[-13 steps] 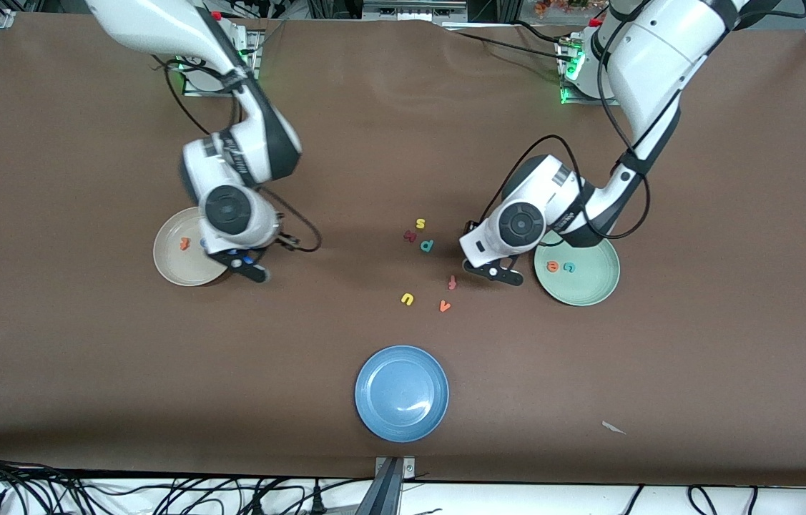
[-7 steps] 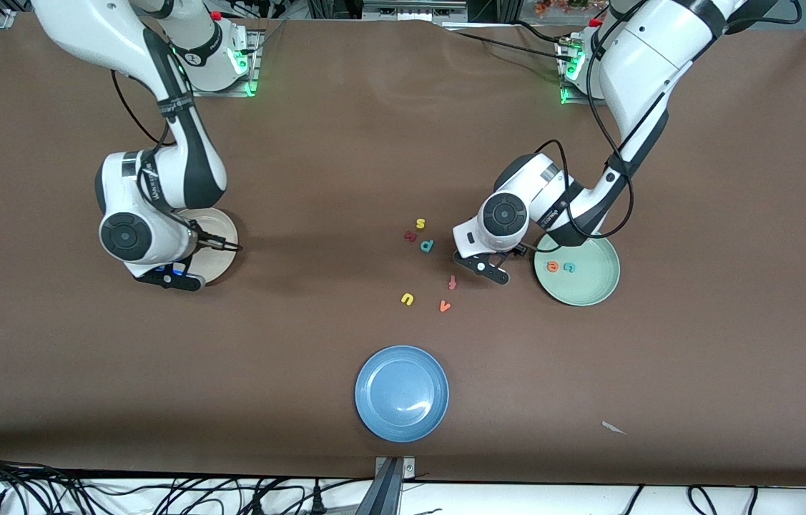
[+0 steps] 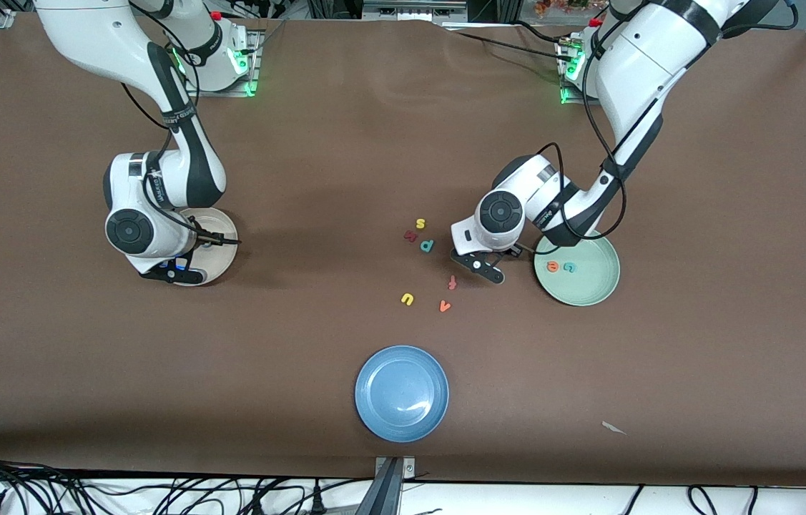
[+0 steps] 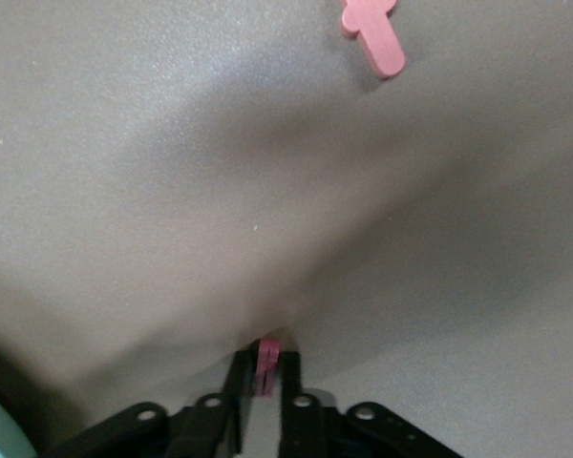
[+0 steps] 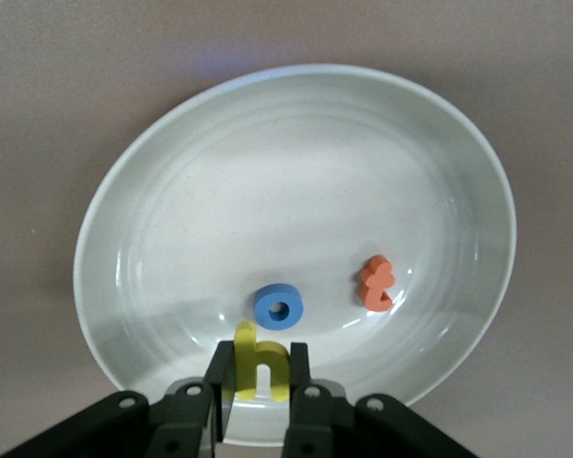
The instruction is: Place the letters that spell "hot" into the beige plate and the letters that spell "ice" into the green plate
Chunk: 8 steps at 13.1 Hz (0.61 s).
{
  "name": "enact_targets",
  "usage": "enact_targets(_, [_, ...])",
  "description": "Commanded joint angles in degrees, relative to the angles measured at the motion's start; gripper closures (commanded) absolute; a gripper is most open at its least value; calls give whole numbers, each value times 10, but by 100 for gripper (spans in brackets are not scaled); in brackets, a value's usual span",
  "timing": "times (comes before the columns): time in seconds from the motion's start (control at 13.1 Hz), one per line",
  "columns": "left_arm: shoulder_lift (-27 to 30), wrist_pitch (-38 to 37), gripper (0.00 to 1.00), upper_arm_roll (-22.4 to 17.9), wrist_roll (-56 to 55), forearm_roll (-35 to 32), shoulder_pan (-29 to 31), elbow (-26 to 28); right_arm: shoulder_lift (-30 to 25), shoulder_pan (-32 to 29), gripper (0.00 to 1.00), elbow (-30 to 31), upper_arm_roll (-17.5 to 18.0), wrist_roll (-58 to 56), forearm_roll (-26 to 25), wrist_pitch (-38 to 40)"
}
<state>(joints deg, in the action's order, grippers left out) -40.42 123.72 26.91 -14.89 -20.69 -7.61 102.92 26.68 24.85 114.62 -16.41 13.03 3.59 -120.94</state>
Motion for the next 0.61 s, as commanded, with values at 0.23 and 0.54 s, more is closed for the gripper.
enact_targets(0.23, [38,-50,100,2,6,-15,12,-5,13,-2,79,3,0,-44,62,-14])
enact_targets(0.54, [61,-126,100,1,102,-15,61,-27,11,-4,3,-4,0,-45,62,-12])
